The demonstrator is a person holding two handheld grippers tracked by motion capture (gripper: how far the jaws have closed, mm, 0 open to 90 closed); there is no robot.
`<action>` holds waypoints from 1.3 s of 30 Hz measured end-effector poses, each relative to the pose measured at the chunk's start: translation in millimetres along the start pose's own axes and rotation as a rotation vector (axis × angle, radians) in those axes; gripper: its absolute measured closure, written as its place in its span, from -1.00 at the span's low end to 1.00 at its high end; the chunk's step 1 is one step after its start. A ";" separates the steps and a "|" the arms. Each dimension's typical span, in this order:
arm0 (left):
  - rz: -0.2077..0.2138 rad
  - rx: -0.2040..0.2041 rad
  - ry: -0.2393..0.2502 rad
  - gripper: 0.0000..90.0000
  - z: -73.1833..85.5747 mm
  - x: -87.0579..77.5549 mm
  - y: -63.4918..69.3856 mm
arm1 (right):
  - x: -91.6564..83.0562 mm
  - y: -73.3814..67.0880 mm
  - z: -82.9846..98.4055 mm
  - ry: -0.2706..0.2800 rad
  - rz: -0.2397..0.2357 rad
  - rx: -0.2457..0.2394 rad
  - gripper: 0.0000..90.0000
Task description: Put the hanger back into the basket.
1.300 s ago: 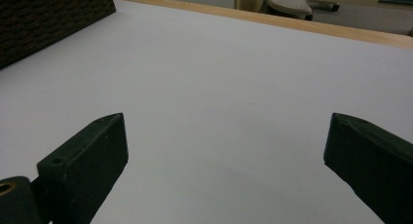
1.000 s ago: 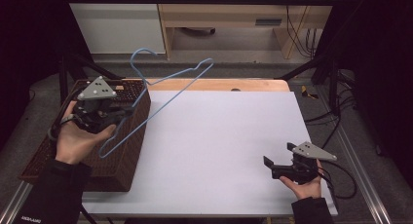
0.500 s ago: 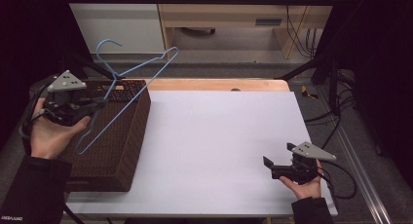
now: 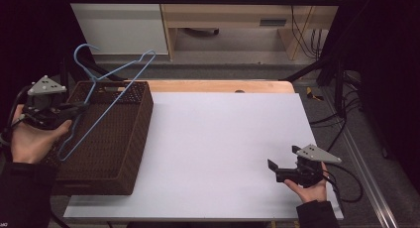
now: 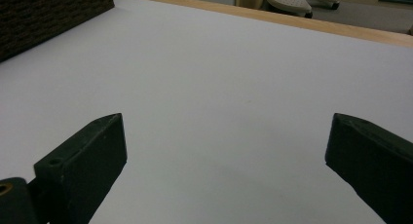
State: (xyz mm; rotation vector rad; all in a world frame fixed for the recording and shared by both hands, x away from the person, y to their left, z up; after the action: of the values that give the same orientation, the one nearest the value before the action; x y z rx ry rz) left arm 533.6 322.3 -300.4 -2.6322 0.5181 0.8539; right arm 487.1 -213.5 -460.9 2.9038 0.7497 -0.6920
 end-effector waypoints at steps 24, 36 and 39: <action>-0.031 0.021 -0.136 0.94 72.0 24.9 -32.5 | 0.7 1.3 1.0 -0.007 0.007 -0.005 -0.96; 0.015 0.002 -0.191 0.94 102.9 60.2 -20.0 | 1.5 0.9 1.3 -0.009 0.008 -0.005 -0.96; 0.024 0.000 -0.207 0.94 109.1 71.1 -14.6 | 1.5 0.7 1.5 -0.010 0.007 -0.005 -0.96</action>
State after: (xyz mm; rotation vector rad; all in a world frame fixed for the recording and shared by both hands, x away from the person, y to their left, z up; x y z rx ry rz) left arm 539.8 362.8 -424.8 -2.5035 0.4947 1.1182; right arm 487.9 -213.7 -463.0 2.8952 0.7388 -0.7021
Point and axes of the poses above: each handheld gripper's, and its own axes: x roughly forward along the jaws, z roughly out of its underside, y roughly to its right, the point moved 10 cm from there along x, roughly forward along the jaws, and after that the axes turned 1 degree about y, right-handed, at the moved point
